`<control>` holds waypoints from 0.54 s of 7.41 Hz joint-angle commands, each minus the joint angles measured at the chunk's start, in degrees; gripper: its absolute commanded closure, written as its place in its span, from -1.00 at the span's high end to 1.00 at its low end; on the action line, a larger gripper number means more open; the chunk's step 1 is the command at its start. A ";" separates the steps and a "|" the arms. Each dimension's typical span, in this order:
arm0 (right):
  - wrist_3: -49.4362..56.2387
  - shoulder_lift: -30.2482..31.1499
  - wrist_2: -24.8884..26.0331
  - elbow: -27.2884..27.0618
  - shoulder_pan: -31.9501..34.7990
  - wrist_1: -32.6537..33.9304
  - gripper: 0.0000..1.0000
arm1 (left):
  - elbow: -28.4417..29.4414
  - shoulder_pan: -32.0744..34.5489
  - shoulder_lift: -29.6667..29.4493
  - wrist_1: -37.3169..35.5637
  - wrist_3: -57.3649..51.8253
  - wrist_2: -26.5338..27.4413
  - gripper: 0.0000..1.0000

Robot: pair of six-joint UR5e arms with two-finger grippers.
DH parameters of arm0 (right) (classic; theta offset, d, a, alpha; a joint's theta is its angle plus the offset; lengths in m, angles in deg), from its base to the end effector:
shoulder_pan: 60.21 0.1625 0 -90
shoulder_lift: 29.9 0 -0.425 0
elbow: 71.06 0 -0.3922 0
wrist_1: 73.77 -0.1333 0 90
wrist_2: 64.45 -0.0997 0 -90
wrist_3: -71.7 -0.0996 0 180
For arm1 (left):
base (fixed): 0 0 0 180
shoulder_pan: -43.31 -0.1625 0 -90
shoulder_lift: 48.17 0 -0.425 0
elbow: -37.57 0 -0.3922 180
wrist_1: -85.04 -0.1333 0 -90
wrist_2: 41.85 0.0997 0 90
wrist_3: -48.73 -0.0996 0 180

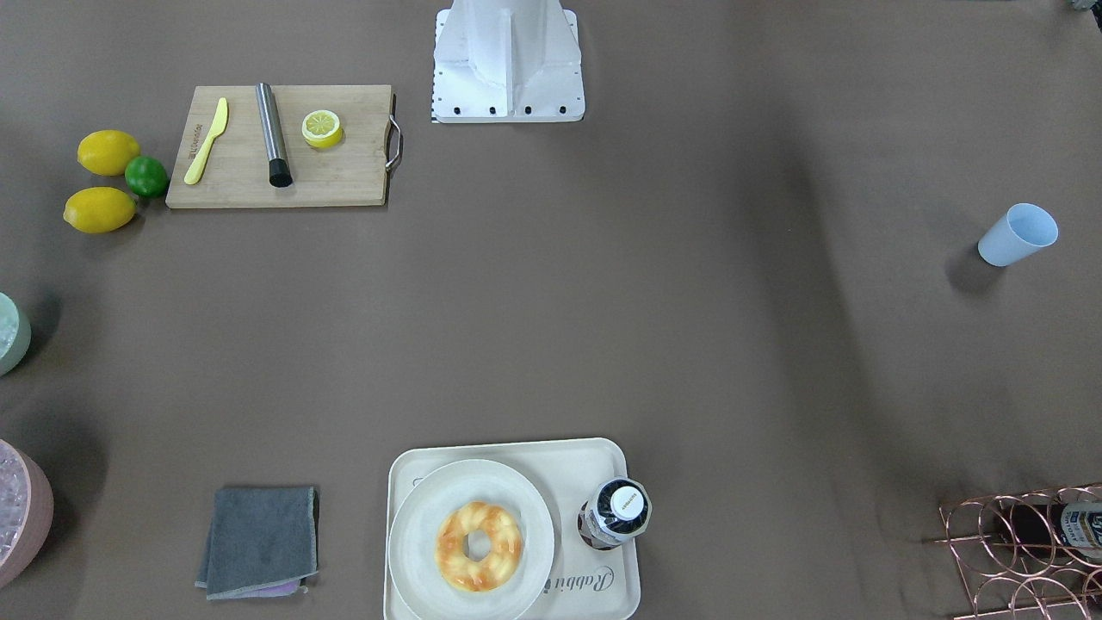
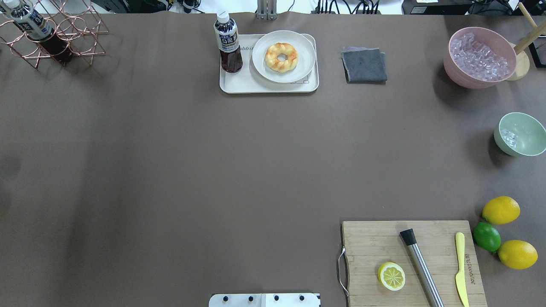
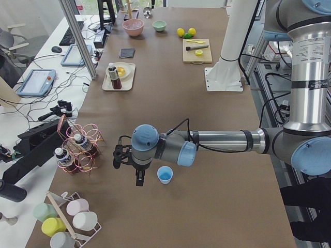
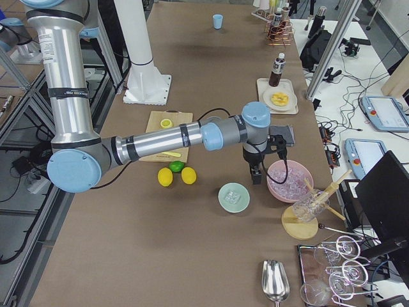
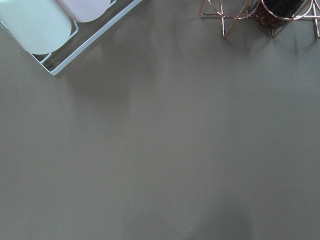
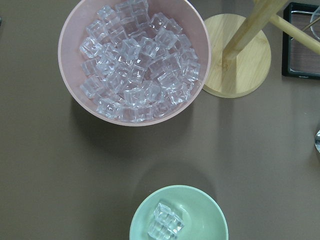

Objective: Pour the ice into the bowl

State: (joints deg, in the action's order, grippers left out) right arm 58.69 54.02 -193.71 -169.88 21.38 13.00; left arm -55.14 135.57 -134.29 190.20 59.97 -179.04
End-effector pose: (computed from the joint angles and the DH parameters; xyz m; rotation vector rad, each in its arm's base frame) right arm -0.0099 -0.5472 0.5265 0.1723 -0.7237 -0.0319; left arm -0.0790 -0.4737 0.6361 0.1654 0.8351 -0.1207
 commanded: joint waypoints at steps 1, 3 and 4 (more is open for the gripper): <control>-3.06 0.10 0.59 -5.86 0.94 7.44 0.99 | -0.01 -0.07 -0.54 -0.04 0.01 0.00 0.94; -3.95 1.42 0.06 -5.34 1.38 7.45 0.99 | -0.01 -0.07 -0.63 -0.04 -0.07 0.00 0.95; -3.43 1.68 -0.46 -4.64 1.46 7.19 0.99 | -0.09 -0.07 -0.54 -0.04 0.01 0.00 0.95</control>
State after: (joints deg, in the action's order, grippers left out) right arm 55.05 54.94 -193.40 -175.30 22.63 20.27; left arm -55.16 135.50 -134.87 190.16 59.95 -179.04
